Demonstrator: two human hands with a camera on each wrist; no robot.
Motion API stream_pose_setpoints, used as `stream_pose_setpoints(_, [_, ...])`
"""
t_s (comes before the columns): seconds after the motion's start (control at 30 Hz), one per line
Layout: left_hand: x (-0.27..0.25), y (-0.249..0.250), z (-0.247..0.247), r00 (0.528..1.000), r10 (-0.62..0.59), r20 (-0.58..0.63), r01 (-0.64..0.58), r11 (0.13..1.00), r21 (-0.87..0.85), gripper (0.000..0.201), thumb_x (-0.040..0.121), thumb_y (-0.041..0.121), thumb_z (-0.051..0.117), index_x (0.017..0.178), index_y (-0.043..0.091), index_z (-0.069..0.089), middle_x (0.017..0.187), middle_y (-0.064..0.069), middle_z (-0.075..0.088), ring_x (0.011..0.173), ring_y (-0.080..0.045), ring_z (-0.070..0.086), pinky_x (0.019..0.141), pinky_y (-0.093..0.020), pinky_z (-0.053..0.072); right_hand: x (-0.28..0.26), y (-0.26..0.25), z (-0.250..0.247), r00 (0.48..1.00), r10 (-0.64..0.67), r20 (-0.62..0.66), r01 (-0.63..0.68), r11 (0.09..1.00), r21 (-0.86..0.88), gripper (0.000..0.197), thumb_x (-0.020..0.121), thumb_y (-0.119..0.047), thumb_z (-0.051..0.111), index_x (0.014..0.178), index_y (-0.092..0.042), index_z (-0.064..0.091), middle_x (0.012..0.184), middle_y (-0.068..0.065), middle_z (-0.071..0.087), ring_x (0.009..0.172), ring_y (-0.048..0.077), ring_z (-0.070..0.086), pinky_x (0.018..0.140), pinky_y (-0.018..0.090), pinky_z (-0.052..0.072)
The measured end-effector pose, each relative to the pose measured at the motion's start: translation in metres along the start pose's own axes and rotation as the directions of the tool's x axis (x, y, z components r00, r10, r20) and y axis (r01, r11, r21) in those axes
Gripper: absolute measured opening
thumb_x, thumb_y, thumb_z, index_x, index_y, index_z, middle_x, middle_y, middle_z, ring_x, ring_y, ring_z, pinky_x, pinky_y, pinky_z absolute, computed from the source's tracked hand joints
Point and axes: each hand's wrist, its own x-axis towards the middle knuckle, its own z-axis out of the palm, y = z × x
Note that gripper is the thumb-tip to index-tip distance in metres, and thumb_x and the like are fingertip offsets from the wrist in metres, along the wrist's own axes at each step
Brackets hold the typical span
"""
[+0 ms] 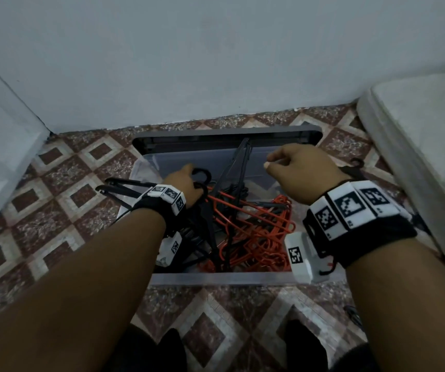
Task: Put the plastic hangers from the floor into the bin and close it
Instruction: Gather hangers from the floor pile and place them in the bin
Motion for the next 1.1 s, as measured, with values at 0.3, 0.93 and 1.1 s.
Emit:
stream_pose_setpoints(0.3, [-0.018,0.01,-0.035,0.991,0.121,-0.056,-0.126,0.988,-0.089,0.042,0.085,0.035,0.07,0.121,0.024,0.053,0.087,-0.002,0.064,0.082,-0.026,0.063,0.059,-0.025,0.041,-0.003,0.025,-0.009,0.998,0.006,0.068,0.0,0.997,-0.077,0.02,0.096,-0.038,0.057,0.093,-0.022,0.07,0.086,-0.005,0.061,0.069,0.008,0.053,0.069,0.025,0.04])
stream_pose_setpoints(0.93, [-0.09,0.054,-0.138,0.794,0.282,-0.539,-0.498,0.81,-0.31,0.01,0.095,0.028,0.053,0.098,0.029,0.063,0.082,0.015,0.07,0.078,0.001,0.064,0.078,-0.025,0.053,-0.018,0.006,0.002,0.982,-0.059,0.18,0.08,0.99,-0.112,0.043,0.095,-0.043,0.057,0.134,-0.024,0.054,0.114,-0.002,0.065,0.092,0.014,0.059,0.082,0.026,0.042])
stream_pose_setpoints(1.1, [-0.088,0.056,-0.124,0.845,0.373,-0.383,-0.511,0.772,-0.377,0.011,0.098,0.022,0.052,0.102,0.026,0.063,0.084,0.013,0.072,0.079,-0.002,0.068,0.08,-0.033,0.056,-0.015,0.003,0.002,0.991,-0.133,0.034,0.133,0.991,-0.002,0.035,0.094,-0.038,0.06,0.128,-0.028,0.056,0.09,-0.021,0.061,0.082,0.001,0.057,0.07,0.021,0.042])
